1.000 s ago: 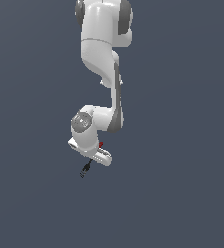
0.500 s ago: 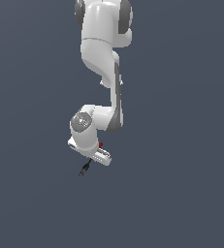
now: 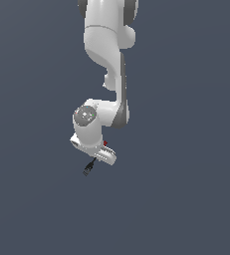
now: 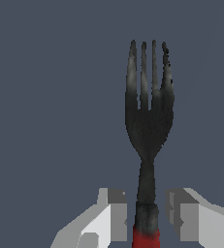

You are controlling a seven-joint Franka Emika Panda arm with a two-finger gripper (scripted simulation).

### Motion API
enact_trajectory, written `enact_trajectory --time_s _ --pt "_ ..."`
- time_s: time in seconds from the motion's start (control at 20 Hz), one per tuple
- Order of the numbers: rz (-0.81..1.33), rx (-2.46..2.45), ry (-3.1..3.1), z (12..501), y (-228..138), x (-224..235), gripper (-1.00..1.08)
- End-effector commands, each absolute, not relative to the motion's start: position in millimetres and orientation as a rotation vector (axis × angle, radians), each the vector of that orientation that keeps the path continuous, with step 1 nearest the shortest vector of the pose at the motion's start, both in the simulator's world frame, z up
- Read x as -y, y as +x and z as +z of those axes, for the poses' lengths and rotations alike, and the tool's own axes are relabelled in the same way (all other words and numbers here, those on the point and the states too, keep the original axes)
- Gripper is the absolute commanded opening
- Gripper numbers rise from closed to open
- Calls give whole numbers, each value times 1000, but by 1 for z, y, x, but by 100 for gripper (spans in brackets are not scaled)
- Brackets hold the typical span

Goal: Pick up the object and move it to a goal position.

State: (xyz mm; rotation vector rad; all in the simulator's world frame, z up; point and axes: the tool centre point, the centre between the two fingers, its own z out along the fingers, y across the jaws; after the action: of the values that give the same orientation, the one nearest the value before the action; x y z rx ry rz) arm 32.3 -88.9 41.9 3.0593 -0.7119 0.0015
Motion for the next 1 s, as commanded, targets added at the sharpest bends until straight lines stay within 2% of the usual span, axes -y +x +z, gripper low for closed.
enact_trajectory --time_s 0.0,0.95 --pt "4 712 3060 57 27 85 -100" --pt "2 710 3060 228 -36 39 -100"
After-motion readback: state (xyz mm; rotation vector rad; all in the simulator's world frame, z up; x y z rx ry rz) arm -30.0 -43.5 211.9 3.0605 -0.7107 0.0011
